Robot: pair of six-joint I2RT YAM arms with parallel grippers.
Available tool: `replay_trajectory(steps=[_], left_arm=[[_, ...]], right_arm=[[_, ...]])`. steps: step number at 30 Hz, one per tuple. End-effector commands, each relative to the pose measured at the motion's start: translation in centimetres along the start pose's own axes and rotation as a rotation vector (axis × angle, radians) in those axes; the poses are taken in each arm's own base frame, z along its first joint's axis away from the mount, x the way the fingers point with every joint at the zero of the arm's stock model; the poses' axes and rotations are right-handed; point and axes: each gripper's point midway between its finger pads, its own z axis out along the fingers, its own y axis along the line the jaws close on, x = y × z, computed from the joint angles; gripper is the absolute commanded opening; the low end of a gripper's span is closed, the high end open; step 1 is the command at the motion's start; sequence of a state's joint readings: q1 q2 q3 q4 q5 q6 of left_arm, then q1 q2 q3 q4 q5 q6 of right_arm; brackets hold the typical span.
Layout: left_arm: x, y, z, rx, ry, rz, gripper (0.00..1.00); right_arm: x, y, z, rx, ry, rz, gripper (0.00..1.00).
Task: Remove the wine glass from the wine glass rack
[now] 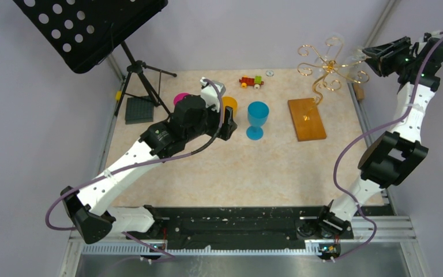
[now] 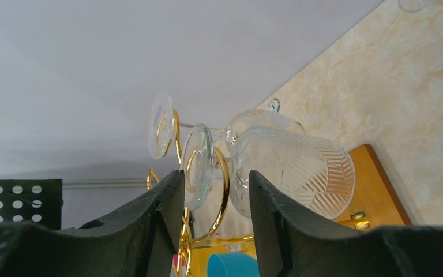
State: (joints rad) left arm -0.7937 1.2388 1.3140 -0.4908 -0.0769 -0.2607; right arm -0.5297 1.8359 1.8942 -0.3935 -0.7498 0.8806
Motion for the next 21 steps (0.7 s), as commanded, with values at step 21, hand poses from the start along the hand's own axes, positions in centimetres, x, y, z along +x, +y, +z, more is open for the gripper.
replay_trajectory(steps=[21], left_arm=[[-2.5, -0.1, -2.5, 0.015, -0.111, -0.009, 0.78]], right_arm=[[-2.4, 4.8, -2.8, -0.037, -0.165, -0.159, 0.32]])
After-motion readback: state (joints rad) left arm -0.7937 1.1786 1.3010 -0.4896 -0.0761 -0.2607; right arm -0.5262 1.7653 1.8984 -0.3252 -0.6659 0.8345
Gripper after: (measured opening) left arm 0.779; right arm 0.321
